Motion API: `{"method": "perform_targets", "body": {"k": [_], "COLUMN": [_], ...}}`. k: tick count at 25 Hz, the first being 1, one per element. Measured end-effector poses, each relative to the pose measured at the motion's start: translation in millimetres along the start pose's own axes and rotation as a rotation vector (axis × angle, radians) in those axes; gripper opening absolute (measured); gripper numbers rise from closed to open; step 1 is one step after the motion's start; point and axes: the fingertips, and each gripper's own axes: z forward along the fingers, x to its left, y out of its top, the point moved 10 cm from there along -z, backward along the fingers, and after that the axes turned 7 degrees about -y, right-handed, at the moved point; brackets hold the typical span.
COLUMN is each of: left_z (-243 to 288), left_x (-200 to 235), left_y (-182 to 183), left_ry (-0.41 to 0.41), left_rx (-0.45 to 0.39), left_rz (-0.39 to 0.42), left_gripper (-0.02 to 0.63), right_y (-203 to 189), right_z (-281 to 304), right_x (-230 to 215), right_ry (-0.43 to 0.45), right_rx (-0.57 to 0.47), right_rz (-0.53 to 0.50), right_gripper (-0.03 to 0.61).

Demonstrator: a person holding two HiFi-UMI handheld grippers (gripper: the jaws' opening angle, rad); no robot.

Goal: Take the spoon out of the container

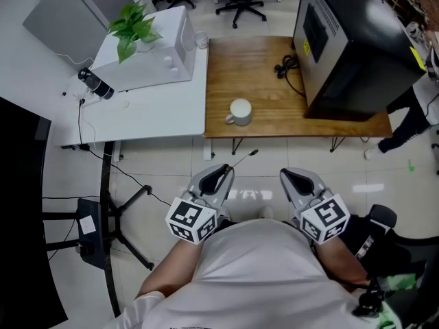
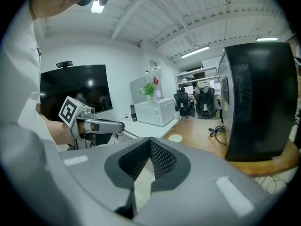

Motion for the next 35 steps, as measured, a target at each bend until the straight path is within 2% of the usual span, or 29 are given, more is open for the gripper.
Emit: {"method": "perform_targets", "body": {"k": [6,15,35], "left_z": [-20,-33,-35], "left_x": [20,35,39], "left_y": [12,5,10], "left_ry": [-0.034,-0.076,-0.074], "left_rx": [0.003,0.016,0.004], "left_rz": [0.035,0.026,0.033], "left_gripper": [0.055,0.055,0.056], "right_y": [1,-6,0], "right_z": [13,20,30], "right_x": [22,47,48], "right_ry": [-0.044,-0.081,-0.057], "right_rx": [-0.01,0.01,0.023], "right_rz": [0.041,0.054,0.028], "right_gripper": [0.006,0.006,0.006]}}
